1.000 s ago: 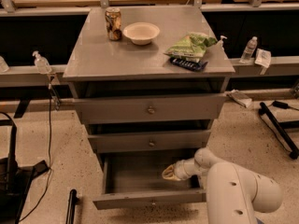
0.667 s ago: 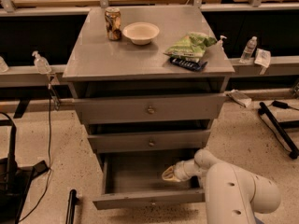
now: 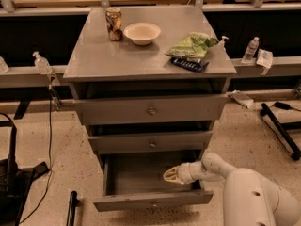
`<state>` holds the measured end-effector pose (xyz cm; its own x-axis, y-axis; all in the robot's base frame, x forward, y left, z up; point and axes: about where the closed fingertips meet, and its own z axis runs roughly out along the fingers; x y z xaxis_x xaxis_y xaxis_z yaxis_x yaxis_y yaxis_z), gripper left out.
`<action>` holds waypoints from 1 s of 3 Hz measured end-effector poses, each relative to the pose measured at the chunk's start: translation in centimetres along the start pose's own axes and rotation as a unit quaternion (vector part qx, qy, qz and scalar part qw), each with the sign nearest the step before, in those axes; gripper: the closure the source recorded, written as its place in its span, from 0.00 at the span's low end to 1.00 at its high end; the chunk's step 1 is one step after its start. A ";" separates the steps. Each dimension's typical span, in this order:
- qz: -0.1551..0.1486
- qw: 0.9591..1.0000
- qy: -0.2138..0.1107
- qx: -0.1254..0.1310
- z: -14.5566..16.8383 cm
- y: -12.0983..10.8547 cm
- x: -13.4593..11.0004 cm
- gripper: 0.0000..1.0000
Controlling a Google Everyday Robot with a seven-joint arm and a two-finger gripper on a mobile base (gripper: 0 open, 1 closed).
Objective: Open bottom drawer
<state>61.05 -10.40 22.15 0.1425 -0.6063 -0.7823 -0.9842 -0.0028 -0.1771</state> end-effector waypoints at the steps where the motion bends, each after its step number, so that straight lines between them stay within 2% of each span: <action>1: -0.009 1.000 -0.016 0.009 -2.2 0.5 -1.3 1.00; 2: 0.002 1.000 -0.021 0.023 -4.4 0.9 -1.6 1.00; 3: 0.002 1.000 -0.022 0.021 -4.1 1.0 -1.7 0.81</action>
Offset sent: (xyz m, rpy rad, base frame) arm -0.0226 -0.0533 0.0583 0.0593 -0.0270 -0.0887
